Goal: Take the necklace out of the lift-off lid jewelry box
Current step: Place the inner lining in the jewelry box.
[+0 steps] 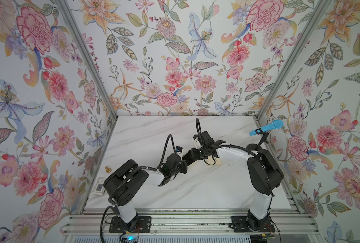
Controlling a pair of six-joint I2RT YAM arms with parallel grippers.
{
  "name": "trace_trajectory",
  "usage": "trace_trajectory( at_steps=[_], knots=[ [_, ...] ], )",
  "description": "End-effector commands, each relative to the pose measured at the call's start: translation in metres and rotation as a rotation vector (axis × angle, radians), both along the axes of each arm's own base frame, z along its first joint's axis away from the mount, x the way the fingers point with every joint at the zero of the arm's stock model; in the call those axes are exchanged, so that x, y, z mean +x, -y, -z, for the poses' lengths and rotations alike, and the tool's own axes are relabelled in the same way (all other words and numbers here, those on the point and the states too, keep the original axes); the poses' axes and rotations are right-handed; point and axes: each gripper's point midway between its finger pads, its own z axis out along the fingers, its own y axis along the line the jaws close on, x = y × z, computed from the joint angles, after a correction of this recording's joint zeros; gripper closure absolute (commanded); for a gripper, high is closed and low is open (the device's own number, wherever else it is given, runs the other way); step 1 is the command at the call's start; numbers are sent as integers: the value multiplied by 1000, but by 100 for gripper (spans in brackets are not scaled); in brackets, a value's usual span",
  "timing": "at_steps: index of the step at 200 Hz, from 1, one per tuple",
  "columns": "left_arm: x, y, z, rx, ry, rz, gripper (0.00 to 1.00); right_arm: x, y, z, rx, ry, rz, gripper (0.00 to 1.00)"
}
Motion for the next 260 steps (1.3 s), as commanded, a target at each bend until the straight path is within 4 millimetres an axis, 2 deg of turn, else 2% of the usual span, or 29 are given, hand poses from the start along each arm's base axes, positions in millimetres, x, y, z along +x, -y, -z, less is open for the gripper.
trace_trajectory(
  at_steps=[1,23,36,62,116,152,179,228,260],
  knots=[
    [7,12,-15,-24,37,15,78,-17,2,28,-76,-44,-9,86],
    [10,14,-13,-16,34,15,76,-22,4,34,-93,-55,-3,87],
    [13,14,-6,18,13,7,77,-24,4,37,-102,-57,-1,86],
    [15,15,10,56,-32,-1,85,-26,5,38,-104,-58,6,86],
    [13,9,26,95,-73,-20,92,-27,2,33,-81,-46,3,83],
    [13,7,31,111,-85,-28,92,-25,-1,21,-50,-27,-2,71],
    [12,6,33,116,-91,-31,93,-25,-1,10,-34,-6,-1,68],
    [12,6,35,116,-95,-33,94,-26,-2,-9,7,23,-5,46],
    [12,6,34,115,-92,-33,94,-25,3,-19,14,44,8,46]
  ],
)
